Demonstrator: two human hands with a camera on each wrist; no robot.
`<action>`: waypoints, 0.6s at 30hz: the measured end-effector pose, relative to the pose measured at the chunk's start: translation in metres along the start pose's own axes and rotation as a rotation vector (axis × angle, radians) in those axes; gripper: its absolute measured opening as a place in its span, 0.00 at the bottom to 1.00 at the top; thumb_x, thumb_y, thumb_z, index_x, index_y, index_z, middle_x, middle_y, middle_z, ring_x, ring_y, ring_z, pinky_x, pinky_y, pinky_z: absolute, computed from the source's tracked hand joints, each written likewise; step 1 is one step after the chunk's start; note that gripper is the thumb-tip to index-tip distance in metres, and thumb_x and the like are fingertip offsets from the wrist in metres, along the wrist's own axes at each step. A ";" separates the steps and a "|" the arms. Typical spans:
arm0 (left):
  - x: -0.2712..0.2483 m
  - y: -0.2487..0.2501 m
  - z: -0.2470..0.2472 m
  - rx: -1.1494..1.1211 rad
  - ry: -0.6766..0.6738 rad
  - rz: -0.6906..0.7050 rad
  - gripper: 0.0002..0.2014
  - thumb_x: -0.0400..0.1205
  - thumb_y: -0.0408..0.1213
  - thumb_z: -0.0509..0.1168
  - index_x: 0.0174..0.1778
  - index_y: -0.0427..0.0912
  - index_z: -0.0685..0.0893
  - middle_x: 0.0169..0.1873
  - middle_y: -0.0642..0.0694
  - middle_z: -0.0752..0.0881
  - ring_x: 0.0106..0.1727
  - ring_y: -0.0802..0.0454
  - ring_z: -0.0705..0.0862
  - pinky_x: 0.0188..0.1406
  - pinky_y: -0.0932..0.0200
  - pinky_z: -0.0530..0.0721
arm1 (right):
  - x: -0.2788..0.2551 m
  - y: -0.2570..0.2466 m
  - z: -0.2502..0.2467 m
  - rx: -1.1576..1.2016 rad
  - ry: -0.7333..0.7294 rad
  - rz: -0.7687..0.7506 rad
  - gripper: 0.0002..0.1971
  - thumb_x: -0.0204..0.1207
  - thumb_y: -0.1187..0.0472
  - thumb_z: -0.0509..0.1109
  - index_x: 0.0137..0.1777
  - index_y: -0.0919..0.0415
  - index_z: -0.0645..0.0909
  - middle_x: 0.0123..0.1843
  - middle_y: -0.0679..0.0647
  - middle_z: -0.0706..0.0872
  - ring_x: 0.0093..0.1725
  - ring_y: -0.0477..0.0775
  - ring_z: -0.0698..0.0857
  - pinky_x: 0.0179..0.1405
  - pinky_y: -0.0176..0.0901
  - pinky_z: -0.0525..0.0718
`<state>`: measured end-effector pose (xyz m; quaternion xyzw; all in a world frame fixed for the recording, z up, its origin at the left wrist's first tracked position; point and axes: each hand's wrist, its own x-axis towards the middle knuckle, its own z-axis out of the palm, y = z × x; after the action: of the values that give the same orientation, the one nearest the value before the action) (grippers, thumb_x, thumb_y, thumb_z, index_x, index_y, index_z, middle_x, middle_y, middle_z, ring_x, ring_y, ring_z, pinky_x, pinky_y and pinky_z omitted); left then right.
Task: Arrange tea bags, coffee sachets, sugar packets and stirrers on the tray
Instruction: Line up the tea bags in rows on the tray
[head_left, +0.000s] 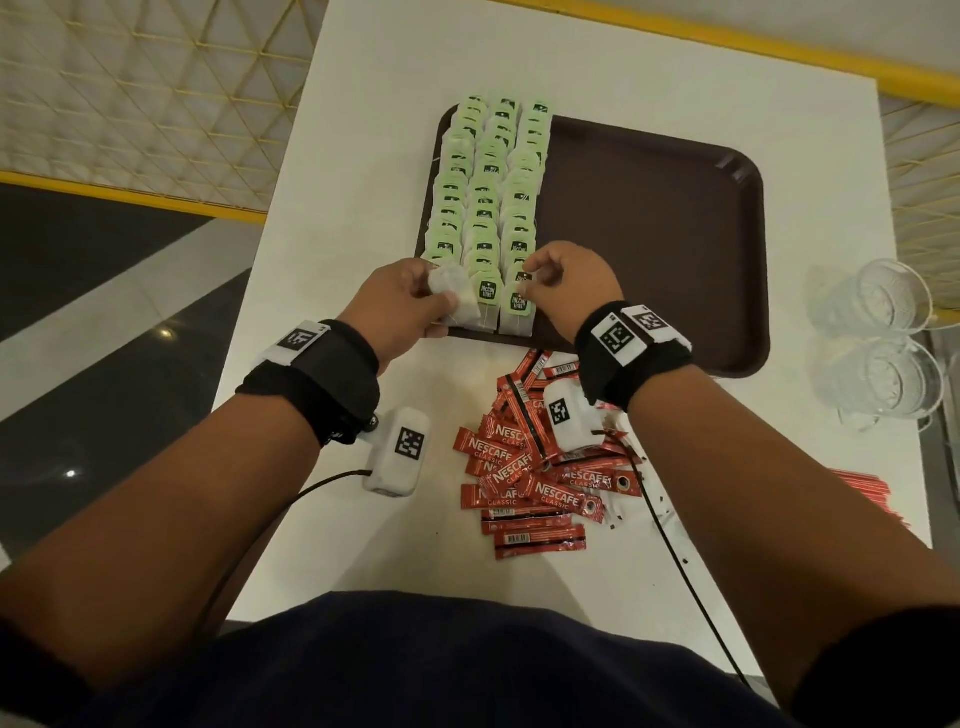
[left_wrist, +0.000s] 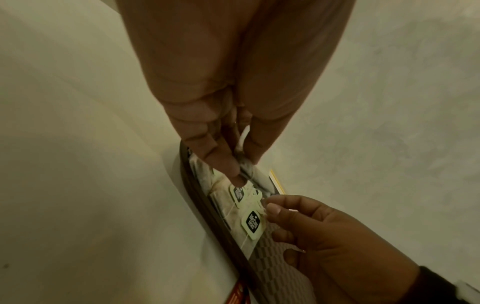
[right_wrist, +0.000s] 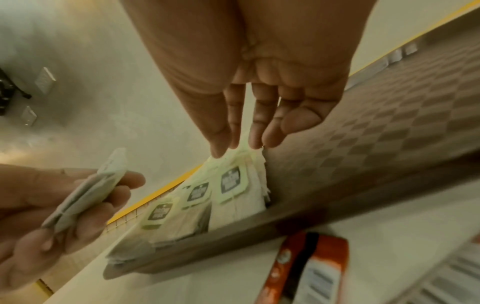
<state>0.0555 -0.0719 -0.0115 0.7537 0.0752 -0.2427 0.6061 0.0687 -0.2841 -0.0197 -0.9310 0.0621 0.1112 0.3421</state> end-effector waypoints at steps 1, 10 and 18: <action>-0.002 0.001 0.001 -0.014 0.001 0.002 0.15 0.82 0.29 0.68 0.66 0.34 0.79 0.55 0.34 0.88 0.50 0.45 0.88 0.42 0.62 0.89 | -0.001 -0.001 -0.002 -0.010 0.027 -0.001 0.07 0.77 0.54 0.73 0.53 0.52 0.83 0.48 0.51 0.85 0.46 0.49 0.83 0.48 0.41 0.81; -0.007 0.006 0.013 0.018 -0.008 0.051 0.22 0.73 0.36 0.80 0.60 0.39 0.81 0.43 0.34 0.88 0.43 0.48 0.87 0.46 0.52 0.90 | -0.025 -0.033 -0.013 0.203 -0.123 -0.104 0.10 0.76 0.52 0.76 0.46 0.59 0.87 0.42 0.53 0.88 0.40 0.49 0.85 0.48 0.44 0.85; -0.005 0.010 0.028 0.274 0.027 0.203 0.15 0.73 0.42 0.79 0.50 0.43 0.84 0.47 0.50 0.86 0.48 0.52 0.87 0.41 0.66 0.81 | -0.030 -0.033 -0.014 0.438 -0.065 0.110 0.12 0.79 0.58 0.73 0.50 0.69 0.81 0.44 0.60 0.90 0.33 0.55 0.91 0.32 0.42 0.87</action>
<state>0.0472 -0.1005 -0.0048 0.8362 -0.0269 -0.1782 0.5180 0.0479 -0.2672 0.0185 -0.8255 0.1243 0.1437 0.5314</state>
